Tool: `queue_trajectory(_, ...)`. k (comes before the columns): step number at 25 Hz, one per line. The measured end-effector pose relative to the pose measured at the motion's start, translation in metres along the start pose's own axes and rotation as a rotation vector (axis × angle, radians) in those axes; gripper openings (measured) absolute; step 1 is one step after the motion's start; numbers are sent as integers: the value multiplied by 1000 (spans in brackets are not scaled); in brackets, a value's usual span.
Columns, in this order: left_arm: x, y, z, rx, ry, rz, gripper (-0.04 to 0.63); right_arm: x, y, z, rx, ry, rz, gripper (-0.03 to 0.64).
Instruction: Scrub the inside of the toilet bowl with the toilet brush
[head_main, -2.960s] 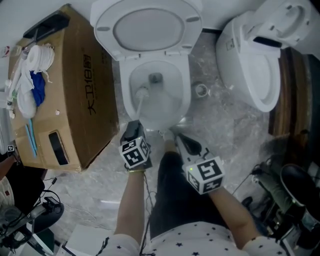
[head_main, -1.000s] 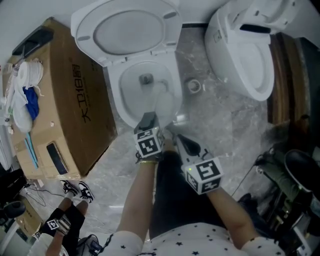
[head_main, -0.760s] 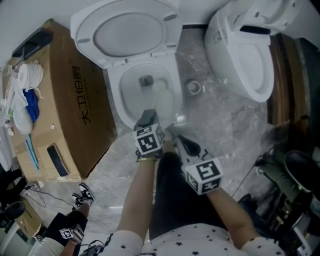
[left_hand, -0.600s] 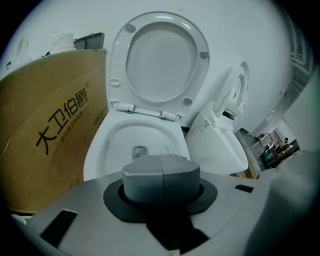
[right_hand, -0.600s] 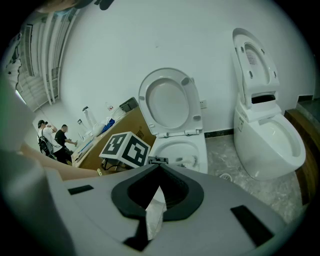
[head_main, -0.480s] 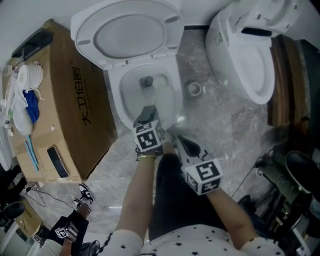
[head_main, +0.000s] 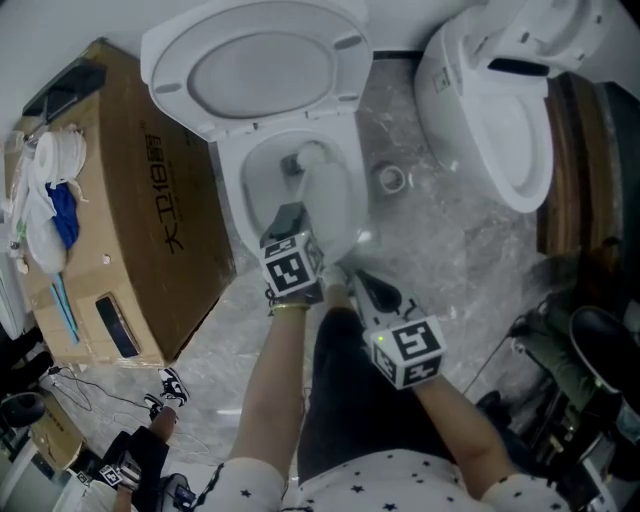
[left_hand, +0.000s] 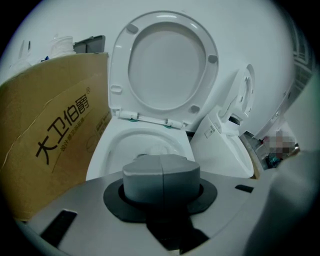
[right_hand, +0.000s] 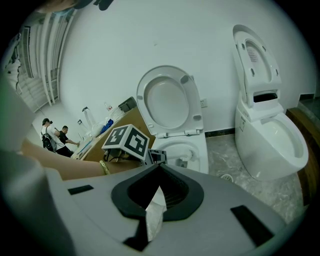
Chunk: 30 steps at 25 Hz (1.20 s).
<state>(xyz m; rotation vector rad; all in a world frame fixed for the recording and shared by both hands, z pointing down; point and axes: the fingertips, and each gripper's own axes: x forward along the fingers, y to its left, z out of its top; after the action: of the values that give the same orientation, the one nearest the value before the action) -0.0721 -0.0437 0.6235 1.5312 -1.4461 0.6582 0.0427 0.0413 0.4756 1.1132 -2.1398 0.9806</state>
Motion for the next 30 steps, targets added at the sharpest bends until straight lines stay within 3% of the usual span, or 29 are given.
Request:
queue_trajectory(3,1,8,-6,-25,26,15,147,1,-1,2,-2,0,4,6)
queue_trajectory(30,-11,50,1,-73,-1,81,147,15,14,8,-27,15,44,6)
